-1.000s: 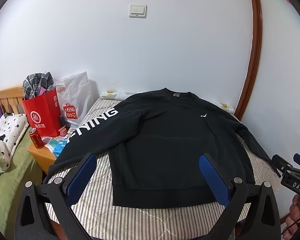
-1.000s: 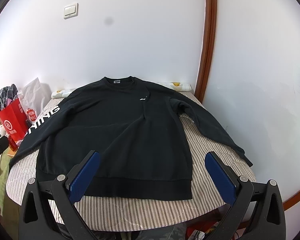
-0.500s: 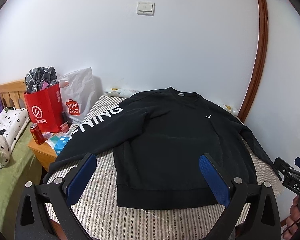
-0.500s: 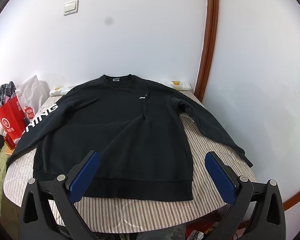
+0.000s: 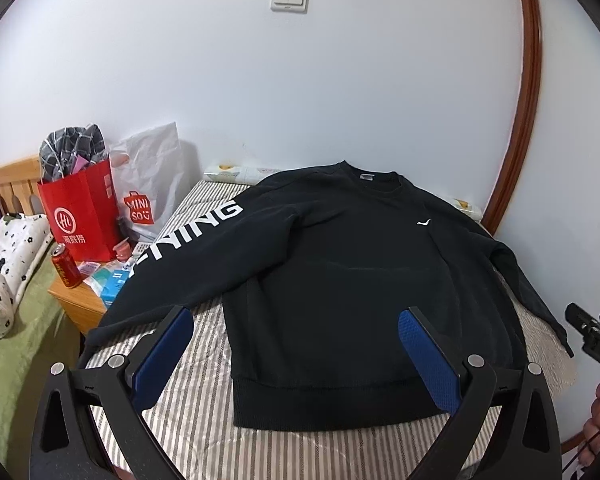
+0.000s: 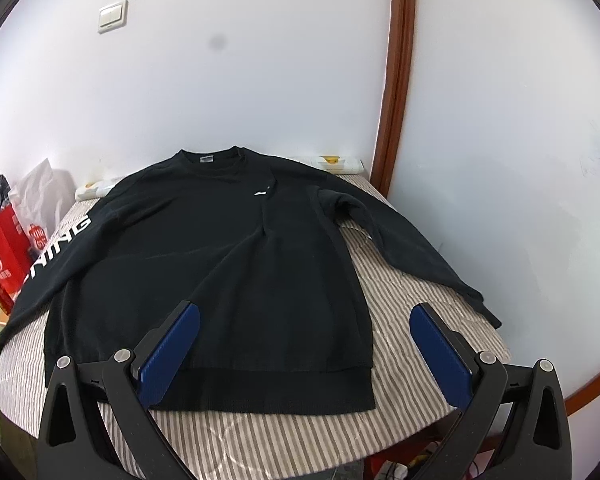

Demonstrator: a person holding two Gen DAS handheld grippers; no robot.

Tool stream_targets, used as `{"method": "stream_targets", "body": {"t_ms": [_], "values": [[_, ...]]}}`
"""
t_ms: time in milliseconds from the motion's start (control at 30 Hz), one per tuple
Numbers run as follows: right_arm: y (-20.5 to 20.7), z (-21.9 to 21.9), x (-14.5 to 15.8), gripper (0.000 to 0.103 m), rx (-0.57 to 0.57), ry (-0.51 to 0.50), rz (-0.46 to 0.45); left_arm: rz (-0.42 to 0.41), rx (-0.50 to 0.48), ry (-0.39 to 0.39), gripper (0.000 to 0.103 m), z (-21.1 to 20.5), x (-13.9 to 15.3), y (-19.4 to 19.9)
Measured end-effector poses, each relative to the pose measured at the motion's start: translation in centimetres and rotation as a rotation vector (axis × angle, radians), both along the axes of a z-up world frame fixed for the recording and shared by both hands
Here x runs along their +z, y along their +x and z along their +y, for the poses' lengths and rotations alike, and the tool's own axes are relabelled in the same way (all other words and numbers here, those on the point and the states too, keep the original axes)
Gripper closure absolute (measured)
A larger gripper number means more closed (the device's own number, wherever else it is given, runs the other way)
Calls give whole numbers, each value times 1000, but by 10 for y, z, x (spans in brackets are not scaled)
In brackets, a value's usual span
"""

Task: Fold small clothes
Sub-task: 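Grasp the lettered sleeve of the black sweatshirt with the left gripper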

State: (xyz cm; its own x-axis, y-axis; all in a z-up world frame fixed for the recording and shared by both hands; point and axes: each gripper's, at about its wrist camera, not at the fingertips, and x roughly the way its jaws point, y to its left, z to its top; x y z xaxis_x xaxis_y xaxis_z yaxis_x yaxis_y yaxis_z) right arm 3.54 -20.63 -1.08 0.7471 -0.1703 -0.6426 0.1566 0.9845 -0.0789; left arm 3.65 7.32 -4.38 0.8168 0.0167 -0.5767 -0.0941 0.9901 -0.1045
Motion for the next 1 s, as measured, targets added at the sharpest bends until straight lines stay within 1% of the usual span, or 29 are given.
{"method": "stream_targets", "body": {"t_ms": [100,233,333,367,433,567,667,767,833,900,933,1000], "values": [[9,-1,-6,0,12,19,-15,32,3,-30,0,9,-15,13],[27,-1,-23,0,45,39,15,89,32,-62,0,25,-38,33],[37,-1,-39,0,65,73,19,136,78,-99,1,44,-60,48],[41,0,-45,0,60,77,29,162,96,-118,1,53,-70,54],[50,2,-57,1,57,79,53,186,107,-155,1,65,-82,61],[60,5,-73,2,56,64,81,213,150,-233,2,93,-106,69],[68,12,-83,2,57,49,113,230,170,-323,5,114,-124,76],[77,15,-92,2,80,90,159,234,187,-368,10,128,-136,82],[81,17,-96,2,85,101,172,224,196,-379,16,136,-143,86],[84,20,-97,2,90,80,171,188,210,-384,23,141,-142,88],[84,20,-97,2,91,71,167,179,219,-398,25,145,-143,90],[87,20,-98,2,80,42,161,161,246,-460,34,155,-147,95]]}}
